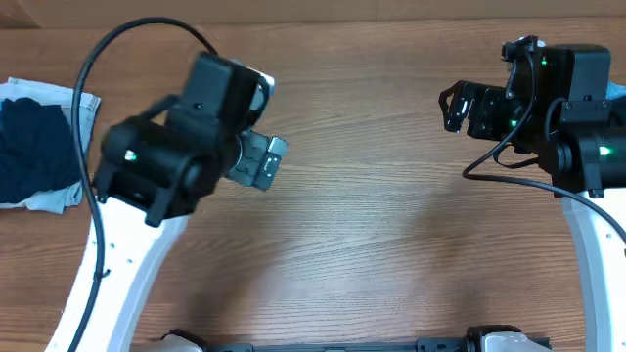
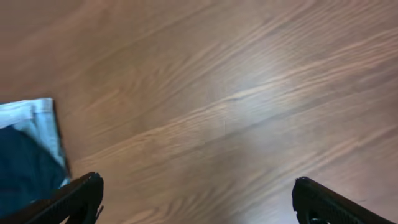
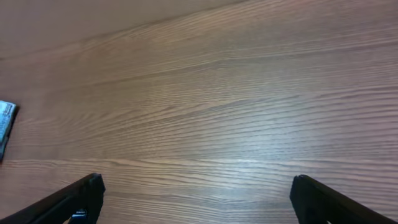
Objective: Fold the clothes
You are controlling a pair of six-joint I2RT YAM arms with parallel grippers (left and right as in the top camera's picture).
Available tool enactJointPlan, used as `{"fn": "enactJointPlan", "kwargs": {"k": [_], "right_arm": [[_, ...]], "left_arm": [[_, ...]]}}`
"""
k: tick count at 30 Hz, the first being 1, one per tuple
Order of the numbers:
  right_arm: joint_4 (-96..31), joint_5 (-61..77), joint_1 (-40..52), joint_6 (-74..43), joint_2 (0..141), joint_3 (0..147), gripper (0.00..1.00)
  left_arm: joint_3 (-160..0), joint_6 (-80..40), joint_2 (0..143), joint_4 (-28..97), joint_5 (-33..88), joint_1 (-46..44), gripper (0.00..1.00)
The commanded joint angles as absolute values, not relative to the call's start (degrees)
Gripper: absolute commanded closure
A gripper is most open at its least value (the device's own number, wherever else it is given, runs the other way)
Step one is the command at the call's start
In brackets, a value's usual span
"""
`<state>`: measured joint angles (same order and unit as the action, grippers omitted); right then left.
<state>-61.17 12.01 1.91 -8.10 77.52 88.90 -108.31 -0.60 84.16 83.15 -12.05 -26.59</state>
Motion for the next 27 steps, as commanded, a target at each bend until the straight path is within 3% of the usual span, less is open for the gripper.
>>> {"fn": "enactJointPlan", "kwargs": {"k": [1, 27], "right_arm": [[-61.3, 12.7, 1.7, -7.2, 77.3, 89.9, 0.00], [-61.2, 12.7, 1.8, -7.2, 77.3, 89.9, 0.00]], "left_arm": [[-107.6, -3.0, 84.1, 82.4, -18.0, -27.3, 0.00], [-107.6, -3.0, 85.0, 82.4, -18.0, -27.2, 0.00]]}}
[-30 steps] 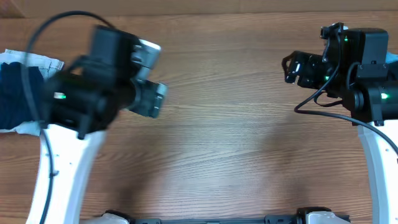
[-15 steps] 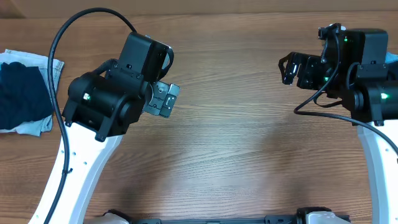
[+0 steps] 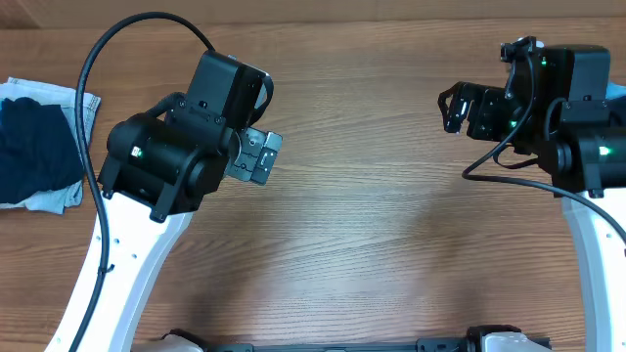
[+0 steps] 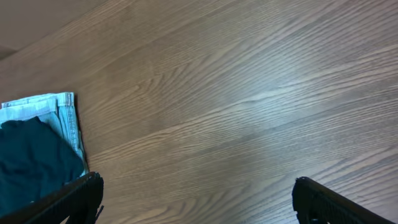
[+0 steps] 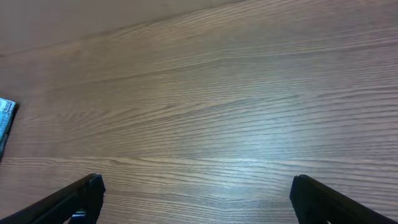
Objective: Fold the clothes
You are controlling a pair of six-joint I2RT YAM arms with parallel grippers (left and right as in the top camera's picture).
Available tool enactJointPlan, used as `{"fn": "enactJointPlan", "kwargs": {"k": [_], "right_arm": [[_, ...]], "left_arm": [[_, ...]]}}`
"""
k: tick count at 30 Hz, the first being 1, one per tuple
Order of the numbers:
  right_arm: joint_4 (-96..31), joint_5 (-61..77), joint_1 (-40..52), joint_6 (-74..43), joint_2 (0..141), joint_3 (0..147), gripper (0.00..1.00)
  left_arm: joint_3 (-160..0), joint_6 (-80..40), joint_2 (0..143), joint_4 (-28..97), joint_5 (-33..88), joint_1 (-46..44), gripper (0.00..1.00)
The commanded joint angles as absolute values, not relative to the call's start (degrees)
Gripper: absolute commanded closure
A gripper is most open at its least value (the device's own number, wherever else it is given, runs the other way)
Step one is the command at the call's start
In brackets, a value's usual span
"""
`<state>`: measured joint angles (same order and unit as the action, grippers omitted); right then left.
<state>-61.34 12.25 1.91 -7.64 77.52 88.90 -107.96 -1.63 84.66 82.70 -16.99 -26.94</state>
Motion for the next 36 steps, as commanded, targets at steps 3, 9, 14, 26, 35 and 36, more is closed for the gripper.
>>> {"fn": "enactJointPlan", "kwargs": {"k": [3, 9, 14, 26, 35, 36], "right_arm": [[-61.2, 10.5, 1.7, -7.2, 77.3, 89.9, 0.00], [-60.9, 8.6, 1.7, -7.2, 75.2, 89.8, 0.00], [-52.9, 6.6, 1.7, -7.2, 67.6, 84.8, 0.00], [-25.0, 0.5, 1.7, -7.0, 35.2, 38.0, 0.00], [-20.8, 1.1, 1.7, -7.3, 8.4, 14.0, 0.00], [-21.1, 1.2, 1.7, -7.3, 6.4, 12.7, 0.00]], "left_arm": [[-107.6, -3.0, 85.0, 82.5, -18.0, -27.2, 0.00], [-107.6, -3.0, 85.0, 82.5, -18.0, -27.2, 0.00], [-107.6, -3.0, 85.0, 82.5, -18.0, -27.2, 0.00], [-107.6, -3.0, 85.0, 82.4, -18.0, -27.2, 0.00], [-107.6, -3.0, 85.0, 82.5, -18.0, -27.2, 0.00], [-107.6, -3.0, 85.0, 82.5, -18.0, -27.2, 0.00]]}}
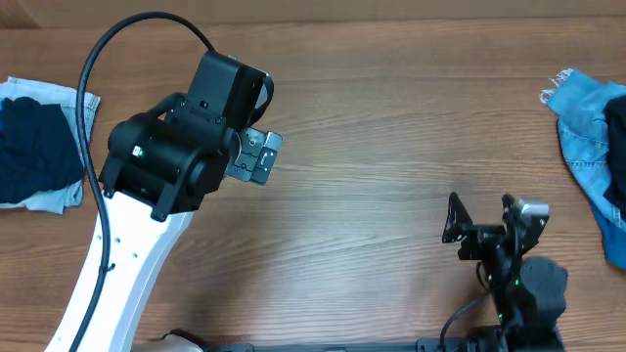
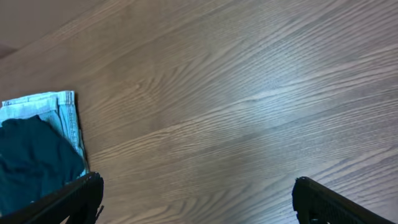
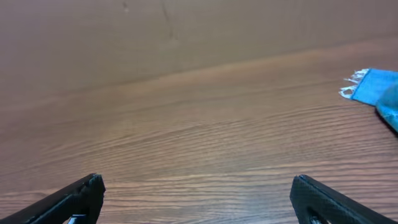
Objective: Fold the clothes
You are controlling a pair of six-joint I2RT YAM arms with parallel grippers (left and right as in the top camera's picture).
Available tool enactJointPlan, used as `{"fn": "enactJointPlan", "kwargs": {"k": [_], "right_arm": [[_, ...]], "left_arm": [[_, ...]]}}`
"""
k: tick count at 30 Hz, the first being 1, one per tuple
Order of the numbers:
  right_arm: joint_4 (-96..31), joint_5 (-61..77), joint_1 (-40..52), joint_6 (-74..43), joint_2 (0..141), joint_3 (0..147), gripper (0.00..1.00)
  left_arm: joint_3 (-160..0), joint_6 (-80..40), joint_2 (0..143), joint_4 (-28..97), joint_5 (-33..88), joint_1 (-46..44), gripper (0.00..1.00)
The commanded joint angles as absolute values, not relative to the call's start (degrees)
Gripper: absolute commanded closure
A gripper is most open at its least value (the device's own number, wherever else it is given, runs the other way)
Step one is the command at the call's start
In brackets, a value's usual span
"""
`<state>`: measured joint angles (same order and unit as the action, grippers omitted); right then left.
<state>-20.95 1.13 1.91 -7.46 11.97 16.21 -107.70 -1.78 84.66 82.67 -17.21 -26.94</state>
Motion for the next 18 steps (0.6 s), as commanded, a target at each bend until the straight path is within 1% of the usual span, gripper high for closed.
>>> {"fn": "enactJointPlan", "kwargs": {"k": [1, 4, 18], "right_arm": [[-21.5, 1.3, 1.7, -7.5, 4.4, 11.2, 0.00], [-21.8, 1.7, 1.7, -7.5, 0.4, 8.0, 0.00], [-22.8, 2.6, 1.7, -7.4, 0.2, 6.7, 0.00]], "left_arm": [[-107.6, -3.0, 85.0, 82.5, -18.0, -27.2, 0.00], [-107.6, -3.0, 85.0, 82.5, -18.0, -27.2, 0.00], [-107.6, -3.0, 85.0, 82.5, -18.0, -27.2, 0.00]]}}
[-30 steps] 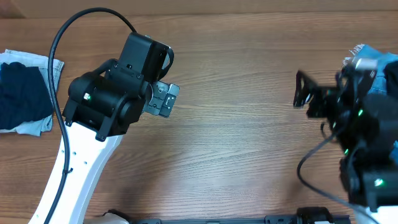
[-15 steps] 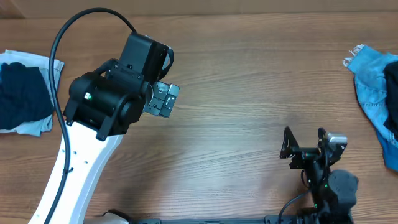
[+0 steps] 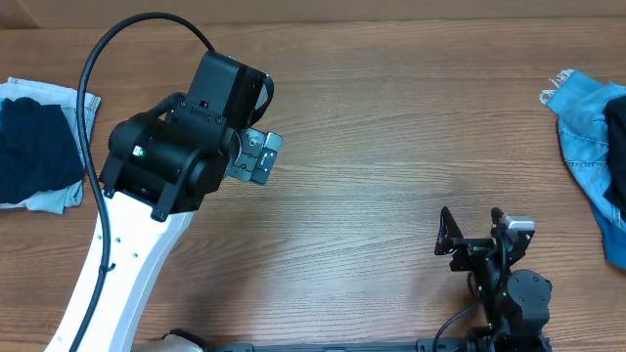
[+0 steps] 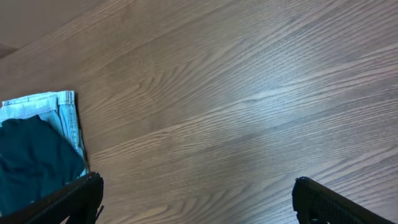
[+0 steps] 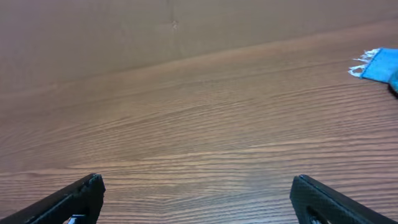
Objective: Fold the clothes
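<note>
A folded stack, dark navy cloth on light denim [image 3: 34, 147], lies at the table's left edge and shows again as the stack [image 4: 34, 155] in the left wrist view. A loose blue garment [image 3: 587, 122] lies at the right edge; its frayed corner [image 5: 376, 65] shows in the right wrist view. My left gripper [image 4: 198, 199] is open over bare wood right of the stack. My right gripper [image 5: 198, 199] is open and empty, low at the front right [image 3: 472, 235].
The wooden table [image 3: 391, 127] stretches bare between the two piles. The left arm's black body [image 3: 181, 147] rises over the left middle. The right arm [image 3: 509, 288] is drawn back to the front edge.
The right arm has drawn slightly further back toward the front edge, tilting its view down. The left arm and both piles are unchanged.
At first both arms hung over the table, the right one at the back right hiding the blue garment. The left arm shifted slightly right and held. The right arm then stood at the front edge, baring the blue garment. Both grippers stayed open.
</note>
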You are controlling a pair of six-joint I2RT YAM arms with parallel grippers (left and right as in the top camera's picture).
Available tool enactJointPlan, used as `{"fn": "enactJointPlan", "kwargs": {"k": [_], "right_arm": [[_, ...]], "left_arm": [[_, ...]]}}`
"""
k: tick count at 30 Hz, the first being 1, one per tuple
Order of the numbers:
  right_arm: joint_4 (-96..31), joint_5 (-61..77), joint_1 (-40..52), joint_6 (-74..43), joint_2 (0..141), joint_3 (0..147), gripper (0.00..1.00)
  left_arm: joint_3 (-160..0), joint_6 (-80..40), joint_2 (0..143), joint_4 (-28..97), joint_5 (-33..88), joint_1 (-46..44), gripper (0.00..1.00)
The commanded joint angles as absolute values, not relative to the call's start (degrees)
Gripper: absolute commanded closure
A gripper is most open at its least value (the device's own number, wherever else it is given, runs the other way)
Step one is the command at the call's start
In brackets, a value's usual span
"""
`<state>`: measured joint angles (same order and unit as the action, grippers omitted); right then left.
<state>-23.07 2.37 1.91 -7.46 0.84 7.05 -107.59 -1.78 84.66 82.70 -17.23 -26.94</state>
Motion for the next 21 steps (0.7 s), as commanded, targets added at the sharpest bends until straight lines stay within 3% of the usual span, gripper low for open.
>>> {"fn": "enactJointPlan", "kwargs": {"k": [1, 19, 21], "right_arm": [[-22.8, 2.6, 1.7, -7.4, 0.2, 6.7, 0.00], [-22.8, 2.6, 1.7, -7.4, 0.2, 6.7, 0.00], [-22.8, 2.6, 1.7, -7.4, 0.2, 6.7, 0.00]], "left_arm": [[-107.6, -3.0, 85.0, 82.5, -18.0, -27.2, 0.00], [-107.5, -1.1, 81.1, 83.7, -19.6, -26.3, 0.00], [-106.4, -1.3, 79.0, 79.3, -19.4, -23.3, 0.00]]}}
